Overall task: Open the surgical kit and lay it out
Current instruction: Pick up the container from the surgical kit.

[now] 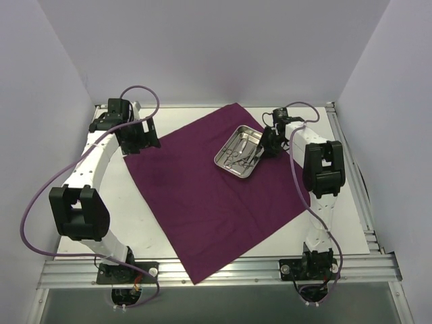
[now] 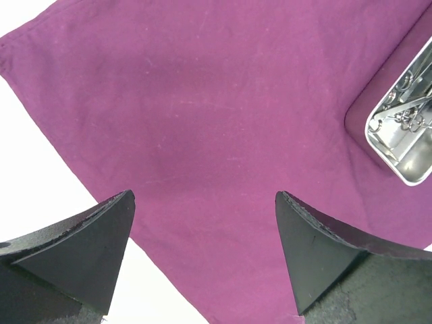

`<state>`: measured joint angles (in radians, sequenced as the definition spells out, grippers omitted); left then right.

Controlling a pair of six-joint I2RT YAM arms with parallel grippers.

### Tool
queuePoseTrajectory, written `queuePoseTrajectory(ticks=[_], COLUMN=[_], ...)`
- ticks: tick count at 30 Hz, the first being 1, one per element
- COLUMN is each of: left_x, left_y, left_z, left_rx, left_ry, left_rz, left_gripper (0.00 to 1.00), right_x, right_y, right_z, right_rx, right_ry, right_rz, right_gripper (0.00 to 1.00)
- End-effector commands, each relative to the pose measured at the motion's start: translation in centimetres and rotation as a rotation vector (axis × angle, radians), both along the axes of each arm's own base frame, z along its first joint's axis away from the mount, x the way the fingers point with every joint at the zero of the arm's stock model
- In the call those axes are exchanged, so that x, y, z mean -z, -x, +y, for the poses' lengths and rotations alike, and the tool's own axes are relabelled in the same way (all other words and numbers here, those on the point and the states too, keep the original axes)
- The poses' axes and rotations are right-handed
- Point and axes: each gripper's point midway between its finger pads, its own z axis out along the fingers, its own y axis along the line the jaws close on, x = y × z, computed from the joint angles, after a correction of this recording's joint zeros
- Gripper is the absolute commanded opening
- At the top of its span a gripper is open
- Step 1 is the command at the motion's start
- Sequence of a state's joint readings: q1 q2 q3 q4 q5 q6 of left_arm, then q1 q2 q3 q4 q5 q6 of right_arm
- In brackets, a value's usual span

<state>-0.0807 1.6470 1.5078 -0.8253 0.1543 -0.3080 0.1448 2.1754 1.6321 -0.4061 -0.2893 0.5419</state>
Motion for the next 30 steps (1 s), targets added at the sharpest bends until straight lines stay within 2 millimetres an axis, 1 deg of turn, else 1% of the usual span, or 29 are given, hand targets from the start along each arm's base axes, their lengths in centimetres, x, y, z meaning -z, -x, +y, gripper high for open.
queuePoseTrajectory(ticks=[1,3,5,6,8,9,12,13,16,17,19,20,21,22,27,30], left_x=[-2.2,-1.4,-0.9,-0.8,-0.9,-0.9,-1.0,-1.0,-1.1,-1.2,-1.3,-1.4,-1.4,-1.6,-1.8,-1.6], left_y=[-0.4,-0.1,0.1,0.2,0.3,0.4,0.5,0.6,0.6,0.5,0.5,0.5,0.5,0.4,0.4,0.5], left_z=[-0.2,0.2,0.6,0.8,1.1,1.1,1.0,0.9,0.4,0.1,0.0,-0.1,-0.1,-0.2,-0.2,-0.4], left_rx=[0.001,-0.005,-0.006,-0.011,-0.011,-0.011,-0.010,-0.008,0.003,0.009,0.010,0.013,0.015,0.016,0.019,0.025], left_ry=[0.080,0.100,0.073,0.066,0.059,0.062,0.071,0.079,0.109,0.118,0.127,0.130,0.133,0.134,0.138,0.146], left_rz=[-0.063,-0.021,-0.007,-0.005,-0.007,-0.002,0.000,0.001,0.000,-0.004,-0.007,-0.008,-0.008,-0.011,-0.013,-0.005], left_gripper=[0.94,0.94,0.94,0.94,0.94,0.96,1.00,1.00,0.91,0.91,0.89,0.89,0.88,0.88,0.87,0.87], right_x=[-0.5,-0.5,-0.2,-0.1,0.1,-0.1,-0.8,-1.0,-1.7,-1.7,-2.2,-2.1,-2.6,-2.6,-3.2,-3.1], right_y=[0.4,0.5,0.7,0.7,0.8,0.8,0.4,0.3,0.1,0.3,0.0,0.3,0.0,0.2,0.7,1.0], right_z=[0.5,0.4,0.3,0.3,0.5,0.6,0.5,0.5,0.6,0.6,0.9,0.9,0.9,1.2,1.3,1.4], right_rx=[0.032,0.034,0.031,0.025,-0.008,-0.020,-0.052,-0.060,-0.085,-0.097,-0.121,-0.144,-0.154,-0.170,-0.233,-0.263], right_ry=[-0.021,-0.017,-0.011,-0.012,-0.011,-0.005,0.019,0.022,0.034,0.041,0.053,0.070,0.088,0.098,0.177,0.198], right_rz=[0.012,0.013,0.022,0.021,0.020,0.014,-0.014,-0.020,-0.036,-0.027,-0.040,-0.034,-0.048,-0.046,-0.054,-0.052], right_gripper=[0.36,0.31,0.27,0.22,0.16,0.10,0.02,0.01,0.00,0.00,0.00,0.00,0.00,0.00,0.00,0.00])
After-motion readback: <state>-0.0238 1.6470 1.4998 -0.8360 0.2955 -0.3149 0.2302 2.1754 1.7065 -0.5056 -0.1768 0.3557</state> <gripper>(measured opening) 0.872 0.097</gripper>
